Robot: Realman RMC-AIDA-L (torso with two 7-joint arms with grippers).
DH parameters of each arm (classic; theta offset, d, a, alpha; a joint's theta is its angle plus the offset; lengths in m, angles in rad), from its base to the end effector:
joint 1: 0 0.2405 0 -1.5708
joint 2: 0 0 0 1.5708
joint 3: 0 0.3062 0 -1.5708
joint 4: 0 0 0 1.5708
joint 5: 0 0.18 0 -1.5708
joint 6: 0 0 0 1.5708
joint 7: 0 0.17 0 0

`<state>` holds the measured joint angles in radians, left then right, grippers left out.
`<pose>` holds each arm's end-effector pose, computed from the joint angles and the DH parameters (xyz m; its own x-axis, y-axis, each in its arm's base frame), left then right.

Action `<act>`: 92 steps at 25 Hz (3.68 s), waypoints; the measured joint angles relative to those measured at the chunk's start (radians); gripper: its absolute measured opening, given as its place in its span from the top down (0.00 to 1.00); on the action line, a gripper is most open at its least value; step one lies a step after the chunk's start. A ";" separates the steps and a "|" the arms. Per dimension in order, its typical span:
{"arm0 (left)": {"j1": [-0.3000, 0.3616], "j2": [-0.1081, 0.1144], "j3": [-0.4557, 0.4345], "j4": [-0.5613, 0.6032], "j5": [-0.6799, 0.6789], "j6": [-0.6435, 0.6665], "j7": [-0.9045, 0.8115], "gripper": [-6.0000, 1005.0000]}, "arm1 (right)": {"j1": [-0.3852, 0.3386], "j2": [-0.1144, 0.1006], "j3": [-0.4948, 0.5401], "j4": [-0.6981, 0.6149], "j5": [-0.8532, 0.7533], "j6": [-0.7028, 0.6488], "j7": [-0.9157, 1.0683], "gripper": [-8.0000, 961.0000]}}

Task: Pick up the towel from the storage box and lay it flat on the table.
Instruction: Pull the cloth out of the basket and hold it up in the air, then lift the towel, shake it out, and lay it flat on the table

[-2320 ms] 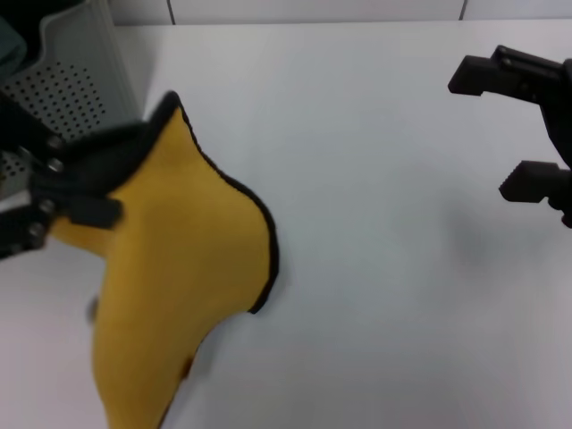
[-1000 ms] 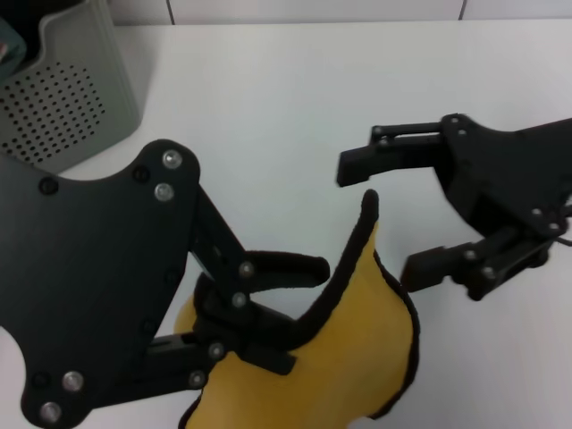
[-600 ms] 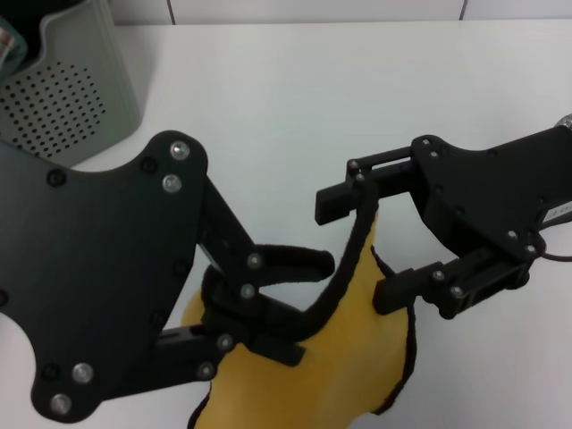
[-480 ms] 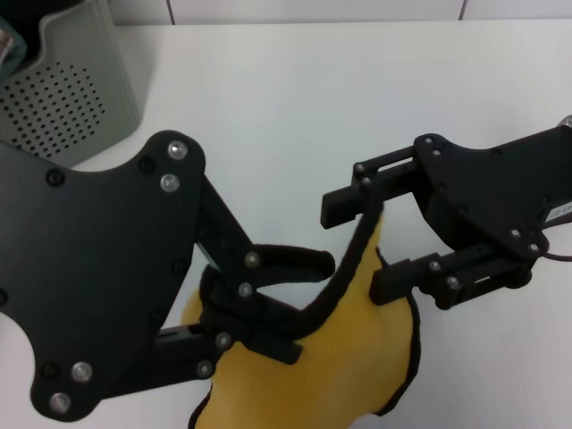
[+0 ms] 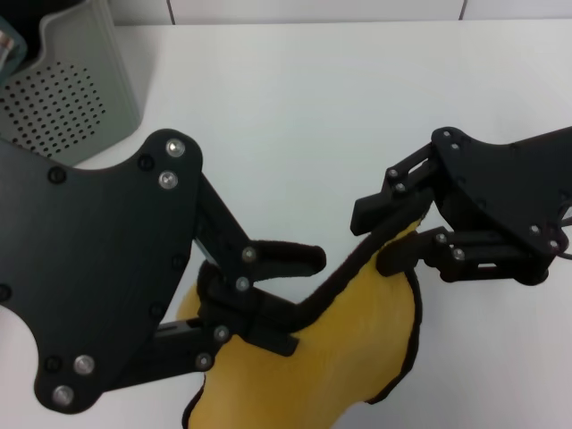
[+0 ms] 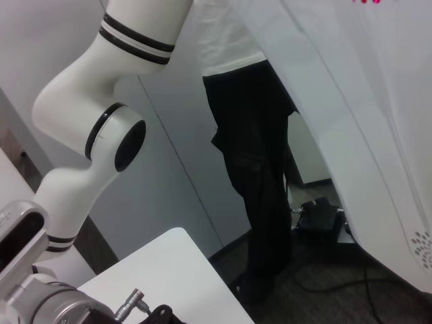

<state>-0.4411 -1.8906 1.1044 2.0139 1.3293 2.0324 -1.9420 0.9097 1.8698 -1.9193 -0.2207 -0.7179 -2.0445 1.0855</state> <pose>-0.1104 0.2033 0.0769 0.7936 -0.5173 0.3203 -0.5479 -0.8365 0.0066 0.1262 0.3114 -0.0048 0.6296 -0.1296 -0.7660 0.2538 -0.8976 0.3604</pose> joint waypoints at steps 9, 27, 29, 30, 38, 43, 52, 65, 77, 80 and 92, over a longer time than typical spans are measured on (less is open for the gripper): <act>0.011 -0.015 -0.003 -0.010 0.041 -0.001 -0.013 0.98 | -0.029 0.006 0.043 -0.013 -0.026 -0.001 -0.051 0.78; -0.099 -0.197 -0.061 -0.301 0.458 -0.137 -0.026 0.97 | -0.190 -0.050 0.313 -0.112 -0.030 0.165 -0.184 0.99; -0.112 -0.197 -0.063 -0.359 0.464 -0.155 -0.023 0.97 | -0.204 -0.048 0.321 -0.137 -0.030 0.195 -0.196 0.99; -0.116 -0.197 -0.064 -0.390 0.464 -0.167 -0.021 0.97 | -0.214 -0.046 0.331 -0.154 -0.031 0.211 -0.199 0.99; -0.053 -0.201 -0.070 -0.495 0.452 -0.210 0.067 0.97 | -0.319 0.004 0.485 -0.380 -0.099 0.311 -0.132 0.99; 0.019 -0.205 -0.069 -0.500 0.433 -0.254 0.114 0.97 | -0.365 0.068 0.584 -0.565 -0.197 0.413 -0.043 0.99; 0.137 -0.208 -0.066 -0.534 0.368 -0.316 0.202 0.95 | -0.395 0.134 0.658 -0.743 -0.267 0.457 0.069 0.99; 0.191 -0.205 -0.063 -0.642 0.322 -0.307 0.314 0.91 | -0.439 0.146 0.673 -0.843 -0.180 0.482 0.105 0.99; 0.191 -0.203 -0.140 -0.795 0.196 -0.310 0.379 0.86 | -0.440 0.146 0.685 -0.853 -0.171 0.465 0.145 0.99; 0.183 -0.196 -0.157 -0.842 0.184 -0.303 0.395 0.84 | -0.440 0.145 0.686 -0.854 -0.168 0.464 0.156 0.99; 0.139 -0.198 -0.158 -0.923 0.183 -0.216 0.458 0.55 | -0.432 0.147 0.686 -0.854 -0.167 0.444 0.156 0.99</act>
<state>-0.3020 -2.0889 0.9459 1.0913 1.5127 1.8166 -1.4839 0.4781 2.0171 -1.2333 -1.0743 -0.8850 -1.6006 1.2412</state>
